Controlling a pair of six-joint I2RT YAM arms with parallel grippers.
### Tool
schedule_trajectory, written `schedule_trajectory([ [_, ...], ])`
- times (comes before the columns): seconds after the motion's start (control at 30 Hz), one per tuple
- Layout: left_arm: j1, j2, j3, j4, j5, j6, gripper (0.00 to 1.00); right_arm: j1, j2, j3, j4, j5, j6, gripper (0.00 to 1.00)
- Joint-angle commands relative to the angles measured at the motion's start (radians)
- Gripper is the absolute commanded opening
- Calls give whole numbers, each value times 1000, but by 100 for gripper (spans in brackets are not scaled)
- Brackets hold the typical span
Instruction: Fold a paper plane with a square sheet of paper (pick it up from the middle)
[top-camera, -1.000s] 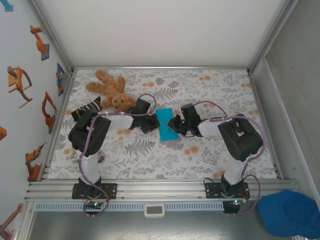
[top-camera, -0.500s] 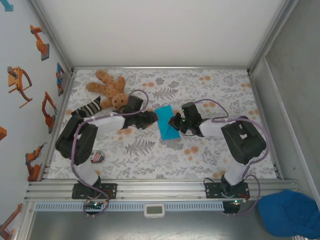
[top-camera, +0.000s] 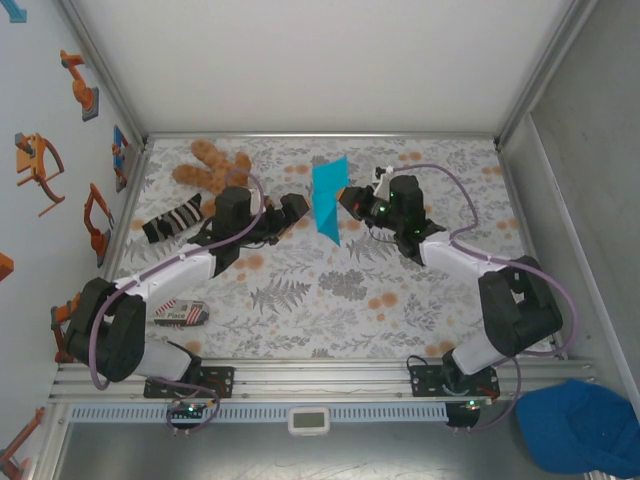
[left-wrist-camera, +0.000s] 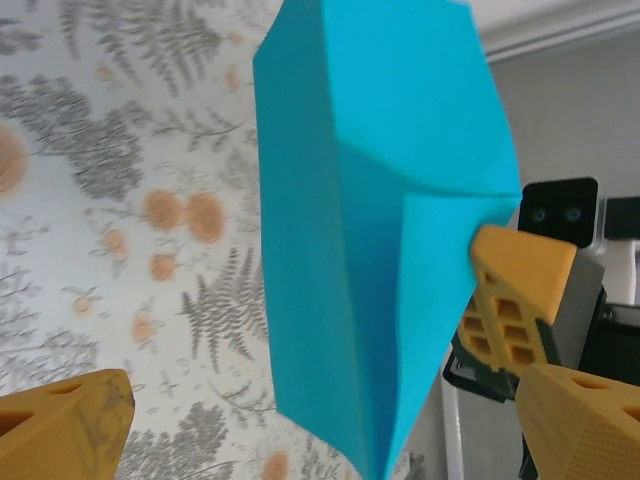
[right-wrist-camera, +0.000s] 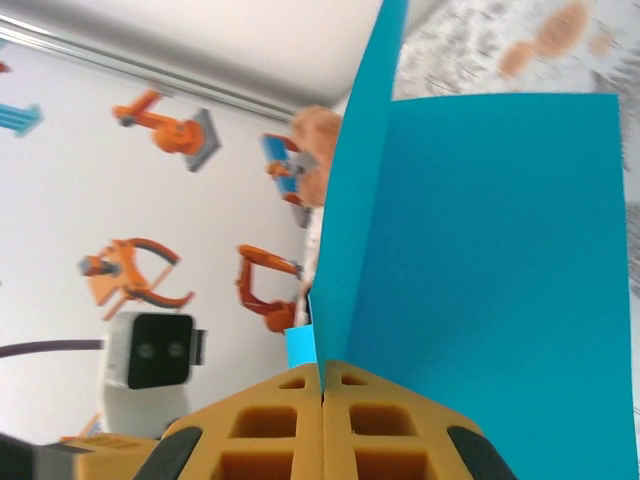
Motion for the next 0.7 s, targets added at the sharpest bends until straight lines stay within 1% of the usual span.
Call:
schedule_trajectory([
  [0.0, -5, -9, 1, 190, 85, -75, 96, -7, -25, 39, 105, -56, 59, 0],
  [0.13, -19, 30, 34, 285, 125, -133, 96, -7, -18, 41, 188, -77, 114, 0],
  [0.23, -37, 43, 62, 303, 133, -124, 100, -7, -14, 37, 222, -87, 157, 0],
  [0.3, -43, 43, 83, 271, 126, -109, 97, -10, -17, 32, 243, -93, 175, 0],
  [0.37, -44, 42, 89, 276, 117, -122, 94, -13, -21, 30, 254, -99, 185, 0],
  [0.43, -45, 46, 92, 330, 117, -162, 88, -17, -22, 26, 263, -108, 197, 0],
  [0.5, -47, 51, 95, 374, 115, -198, 79, -21, -29, 20, 278, -119, 209, 0],
  [0.6, -55, 46, 95, 364, 100, -200, 66, -29, -37, 12, 284, -122, 216, 0],
  [0.67, -59, 44, 96, 345, 93, -197, 60, -32, -37, 12, 290, -125, 223, 0],
])
